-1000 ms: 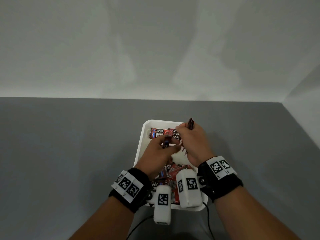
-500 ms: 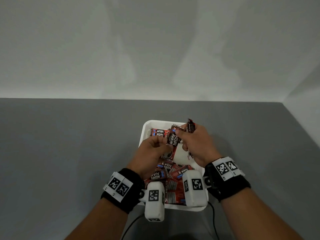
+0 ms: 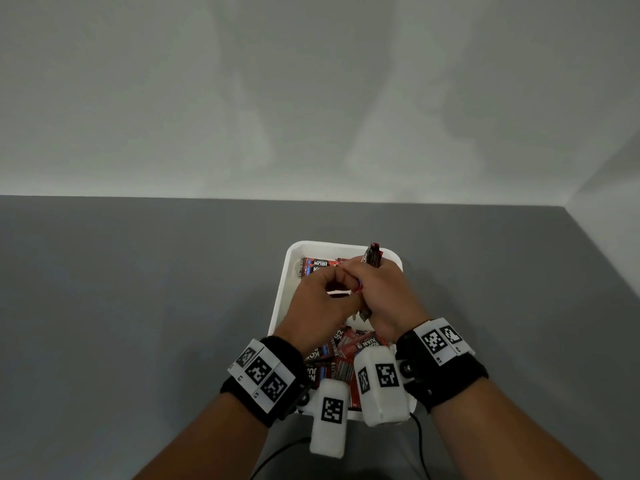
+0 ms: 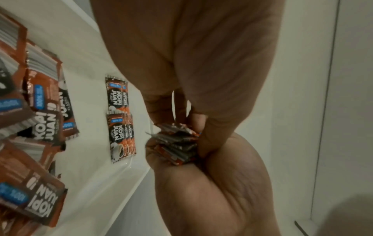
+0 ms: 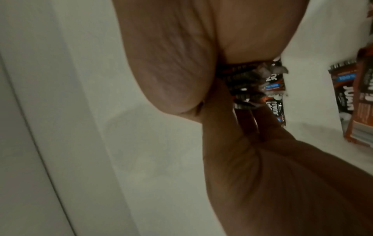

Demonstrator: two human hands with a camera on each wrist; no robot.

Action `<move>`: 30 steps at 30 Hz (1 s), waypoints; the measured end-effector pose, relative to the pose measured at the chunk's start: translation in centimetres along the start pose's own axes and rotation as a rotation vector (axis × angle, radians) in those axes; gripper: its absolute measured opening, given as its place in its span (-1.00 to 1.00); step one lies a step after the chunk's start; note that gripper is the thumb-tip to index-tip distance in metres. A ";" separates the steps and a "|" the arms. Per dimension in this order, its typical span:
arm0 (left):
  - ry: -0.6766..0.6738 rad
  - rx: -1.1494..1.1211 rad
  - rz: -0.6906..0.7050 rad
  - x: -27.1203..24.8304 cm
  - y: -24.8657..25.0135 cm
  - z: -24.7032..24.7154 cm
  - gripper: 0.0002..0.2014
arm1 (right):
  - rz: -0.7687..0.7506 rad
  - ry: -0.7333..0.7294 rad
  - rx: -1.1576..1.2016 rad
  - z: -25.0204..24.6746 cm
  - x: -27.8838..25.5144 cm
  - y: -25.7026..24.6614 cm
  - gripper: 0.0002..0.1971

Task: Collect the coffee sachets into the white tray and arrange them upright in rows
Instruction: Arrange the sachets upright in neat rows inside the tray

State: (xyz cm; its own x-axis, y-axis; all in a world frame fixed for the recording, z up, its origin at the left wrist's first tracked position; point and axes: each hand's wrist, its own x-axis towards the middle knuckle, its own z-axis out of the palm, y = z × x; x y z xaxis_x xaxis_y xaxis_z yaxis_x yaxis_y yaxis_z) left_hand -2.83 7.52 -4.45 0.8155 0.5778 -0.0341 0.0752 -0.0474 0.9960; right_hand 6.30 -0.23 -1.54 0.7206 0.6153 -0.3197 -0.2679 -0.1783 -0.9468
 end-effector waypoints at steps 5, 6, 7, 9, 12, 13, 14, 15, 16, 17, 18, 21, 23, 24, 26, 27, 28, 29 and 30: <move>-0.086 0.126 0.063 0.4 0.7 -0.2 -0.82 | 0.131 -0.104 0.229 0.1 -0.7 -1.0 -0.92; -0.107 0.151 0.076 0.5 0.8 -0.4 -0.81 | 0.147 -0.123 0.226 0.0 -0.7 -1.0 -0.90; -0.121 0.160 0.085 0.7 0.9 -0.5 -0.79 | 0.150 -0.146 0.197 -0.2 -0.6 -0.8 -0.82; -0.118 0.116 0.068 0.8 0.9 -0.7 -0.77 | 0.112 -0.207 0.165 -0.1 -0.7 -0.6 -0.73; -0.071 -0.193 -0.071 0.9 0.4 -1.3 -0.64 | -0.005 -0.249 0.012 -1.4 -1.0 -0.5 -0.33; -0.085 -0.335 -0.126 0.8 0.4 -1.5 -0.64 | -0.087 -0.269 -0.152 -2.2 -1.1 -0.7 -0.03; -0.108 -0.468 -0.178 0.7 0.5 -1.7 -0.69 | -0.175 -0.306 -0.317 -2.8 -1.3 -1.0 0.16; -0.138 -0.572 -0.223 0.6 0.7 -1.9 -0.71 | -0.249 -0.370 -0.463 -3.1 -1.5 -1.3 0.31; -0.168 -0.637 -0.257 0.5 0.8 -2.0 -0.67 | -0.306 -0.422 -0.579 -3.2 -1.5 -1.5 0.41; -0.204 -0.669 -0.274 0.4 0.9 -2.0 -0.63 | -0.345 -0.455 -0.663 -3.1 -1.4 -1.6 0.48; -0.234 -0.689 -0.282 0.4 1.0 -1.8 -0.63 | -0.372 -0.467 -0.713 -2.9 -1.4 -1.7 0.51; -0.283 -0.742 -0.310 0.4 1.1 -1.6 -0.75 | -0.455 -0.430 -0.740 -2.2 -0.9 -1.3 0.38; -0.288 -0.735 -0.322 0.3 1.4 -1.5 -0.73 | -0.486 -0.427 -0.736 -2.0 -0.9 -1.2 0.32; -0.283 -0.710 -0.316 0.3 1.4 -1.5 -0.73 | -0.485 -0.442 -0.734 -2.0 -0.9 -1.1 0.33; -0.265 -0.656 -0.296 0.2 1.5 -1.4 -0.69 | -0.475 -0.461 -0.735 -1.9 -0.7 -0.8 0.37; -0.263 -0.651 -0.293 0.1 1.5 -1.3 -0.68 | -0.470 -0.464 -0.741 -1.9 -0.6 -0.7 0.38; -0.260 -0.662 -0.293 0.1 1.5 -1.3 -0.67 | -0.463 -0.463 -0.749 -1.8 -0.6 -0.5 0.40; -0.257 -0.677 -0.288 0.0 1.6 -1.3 -0.67 | -0.462 -0.468 -0.739 -1.8 -0.8 -0.5 0.41; -0.250 -0.682 -0.284 0.1 1.7 -1.4 -0.68 | -0.447 -0.470 -0.701 -2.0 -0.9 -0.6 0.42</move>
State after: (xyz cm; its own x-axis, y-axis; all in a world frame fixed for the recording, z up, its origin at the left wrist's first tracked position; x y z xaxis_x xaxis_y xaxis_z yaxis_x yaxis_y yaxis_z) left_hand -3.44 8.63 -2.67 0.9292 0.2876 -0.2322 -0.0027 0.6335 0.7738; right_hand 7.10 -2.17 -0.76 0.2915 0.9564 -0.0203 0.5243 -0.1775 -0.8329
